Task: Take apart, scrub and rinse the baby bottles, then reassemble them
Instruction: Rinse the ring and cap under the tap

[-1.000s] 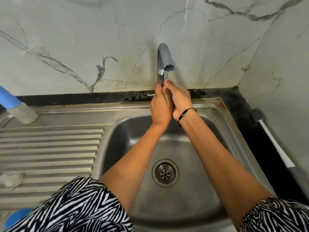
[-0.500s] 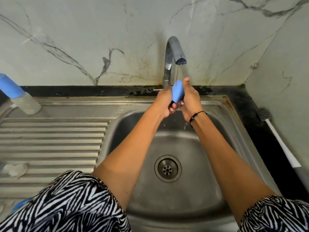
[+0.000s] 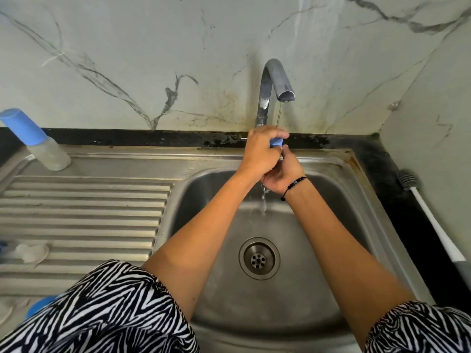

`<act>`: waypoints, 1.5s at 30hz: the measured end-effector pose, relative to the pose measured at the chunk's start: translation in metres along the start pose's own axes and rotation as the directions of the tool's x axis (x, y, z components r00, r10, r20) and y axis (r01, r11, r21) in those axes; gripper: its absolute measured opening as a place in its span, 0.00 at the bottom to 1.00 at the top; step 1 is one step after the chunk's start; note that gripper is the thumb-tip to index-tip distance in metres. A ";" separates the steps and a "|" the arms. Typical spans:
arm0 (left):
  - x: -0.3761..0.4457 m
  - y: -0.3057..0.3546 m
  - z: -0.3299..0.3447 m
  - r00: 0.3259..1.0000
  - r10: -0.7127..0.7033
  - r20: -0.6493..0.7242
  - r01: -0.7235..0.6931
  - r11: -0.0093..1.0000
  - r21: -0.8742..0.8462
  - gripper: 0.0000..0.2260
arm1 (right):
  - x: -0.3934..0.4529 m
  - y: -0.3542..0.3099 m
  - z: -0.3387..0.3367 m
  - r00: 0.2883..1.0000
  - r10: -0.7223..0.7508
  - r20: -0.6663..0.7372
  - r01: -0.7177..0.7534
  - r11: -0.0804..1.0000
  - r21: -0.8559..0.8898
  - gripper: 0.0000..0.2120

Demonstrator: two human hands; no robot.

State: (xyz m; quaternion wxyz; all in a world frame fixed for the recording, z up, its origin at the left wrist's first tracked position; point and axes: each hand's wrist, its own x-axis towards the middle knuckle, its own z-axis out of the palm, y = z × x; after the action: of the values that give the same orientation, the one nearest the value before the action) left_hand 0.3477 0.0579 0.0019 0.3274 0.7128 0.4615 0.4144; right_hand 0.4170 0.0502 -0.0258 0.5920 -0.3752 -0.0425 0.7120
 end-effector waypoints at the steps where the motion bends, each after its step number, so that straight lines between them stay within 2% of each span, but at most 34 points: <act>1: -0.001 0.000 -0.001 0.999 0.003 0.034 -0.002 0.999 -0.043 0.16 | 0.001 0.000 -0.001 1.000 0.007 0.002 -0.007 1.000 0.001 0.20; 3: -0.003 -0.002 -0.001 0.998 0.000 0.067 0.008 0.993 -0.116 0.15 | 0.002 -0.004 -0.004 1.000 0.008 -0.020 -0.008 1.000 -0.012 0.18; 5: -0.008 -0.006 0.000 0.999 -0.035 0.038 0.043 0.974 -0.221 0.12 | 0.003 -0.009 -0.006 0.999 -0.018 -0.049 0.017 1.000 -0.021 0.16; 7: -0.011 -0.012 0.000 0.991 -0.133 -0.008 0.123 0.935 -0.332 0.11 | 0.002 -0.013 -0.006 0.992 -0.090 -0.092 0.084 0.995 -0.059 0.12; 9: -0.013 -0.020 0.001 0.951 -0.307 -0.030 0.255 0.839 -0.481 0.11 | -0.002 -0.013 -0.002 0.963 -0.242 -0.119 0.206 0.945 -0.253 0.08; 10: -0.014 -0.024 0.002 0.911 -0.412 -0.012 0.328 0.743 -0.584 0.11 | -0.004 -0.012 0.001 0.938 -0.335 -0.091 0.272 0.872 -0.406 0.09; 11: -0.015 -0.027 0.003 0.862 -0.506 0.028 0.391 0.629 -0.672 0.10 | -0.006 -0.012 0.003 0.906 -0.421 -0.033 0.330 0.755 -0.566 0.14; 12: -0.017 -0.030 0.004 0.814 -0.576 0.075 0.442 0.531 -0.724 0.10 | -0.008 -0.012 0.005 0.876 -0.481 0.046 0.370 0.606 -0.705 0.19; 13: -0.019 -0.033 0.004 0.778 -0.617 0.118 0.487 0.473 -0.734 0.10 | -0.012 -0.012 0.007 0.848 -0.513 0.136 0.397 0.442 -0.805 0.23; 15: -0.025 -0.036 0.005 0.752 -0.634 0.180 0.544 0.443 -0.712 0.10 | -0.020 -0.016 0.008 0.789 -0.534 0.303 0.418 0.107 -0.902 0.28; 17: -0.028 -0.035 0.006 0.743 -0.633 0.218 0.565 0.417 -0.712 0.10 | -0.031 -0.019 0.010 0.715 -0.558 0.421 0.420 -0.138 -0.897 0.27; 19: -0.030 -0.033 0.009 0.733 -0.634 0.245 0.572 0.380 -0.727 0.11 | -0.040 -0.019 0.009 0.649 -0.576 0.497 0.442 -0.246 -0.862 0.25; 20: -0.030 -0.031 0.010 0.730 -0.635 0.252 0.575 0.372 -0.729 0.11 | -0.042 -0.019 0.008 0.640 -0.566 0.520 0.439 -0.286 -0.852 0.25; 23: -0.034 -0.028 0.012 0.709 -0.651 0.272 0.601 0.354 -0.717 0.12 | -0.046 -0.024 0.006 0.704 -0.477 0.527 0.299 -0.474 -0.828 0.23; 24: -0.035 -0.028 0.013 0.692 -0.664 0.284 0.620 0.343 -0.706 0.12 | -0.049 -0.026 0.008 0.685 -0.486 0.543 0.269 -0.524 -0.808 0.22; 26: -0.038 -0.029 0.013 0.657 -0.692 0.300 0.654 0.324 -0.684 0.11 | -0.050 -0.030 0.009 0.597 -0.535 0.598 0.281 -0.558 -0.781 0.22; 27: -0.039 -0.029 0.013 0.647 -0.701 0.302 0.662 0.319 -0.679 0.11 | -0.050 -0.031 0.010 0.606 -0.526 0.597 0.277 -0.564 -0.778 0.22; 29: -0.040 -0.029 0.012 0.634 -0.708 0.310 0.668 0.300 -0.681 0.11 | -0.050 -0.029 0.010 0.713 -0.460 0.529 0.222 -0.568 -0.793 0.21; 30: -0.041 -0.028 0.012 0.631 -0.708 0.316 0.668 0.290 -0.685 0.11 | -0.050 -0.027 0.009 0.723 -0.465 0.512 0.220 -0.548 -0.807 0.21; 32: -0.039 -0.025 0.010 0.635 -0.704 0.316 0.662 0.285 -0.693 0.11 | -0.050 -0.025 0.008 0.657 -0.535 0.532 0.275 -0.487 -0.829 0.21; 35: -0.038 -0.026 0.009 0.636 -0.702 0.321 0.654 0.270 -0.707 0.11 | -0.054 -0.022 0.005 0.728 -0.465 0.503 0.257 -0.496 -0.830 0.21; 38: -0.036 -0.026 0.009 0.629 -0.698 0.342 0.663 0.252 -0.705 0.12 | -0.053 -0.021 0.003 0.629 -0.545 0.554 0.310 -0.479 -0.822 0.21; 41: -0.037 -0.028 0.011 0.608 -0.708 0.360 0.682 0.232 -0.694 0.12 | -0.051 -0.019 0.001 0.685 -0.514 0.516 0.264 -0.485 -0.834 0.19; 43: -0.037 -0.029 0.011 0.599 -0.711 0.369 0.687 0.219 -0.692 0.11 | -0.049 -0.018 0.000 0.647 -0.544 0.534 0.301 -0.462 -0.835 0.21; 44: -0.037 -0.031 0.010 0.598 -0.712 0.369 0.681 0.208 -0.702 0.11 | -0.048 -0.019 0.000 0.645 -0.549 0.531 0.309 -0.448 -0.839 0.21; 45: -0.036 -0.032 0.010 0.598 -0.712 0.367 0.675 0.201 -0.710 0.11 | -0.046 -0.020 0.001 0.675 -0.527 0.516 0.290 -0.454 -0.843 0.20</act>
State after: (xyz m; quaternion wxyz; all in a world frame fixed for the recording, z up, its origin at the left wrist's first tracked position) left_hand 0.3364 0.0349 -0.0402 0.7475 0.1907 0.4986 0.3952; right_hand 0.4339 0.0160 0.0073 0.3073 -0.6801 -0.6616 0.0723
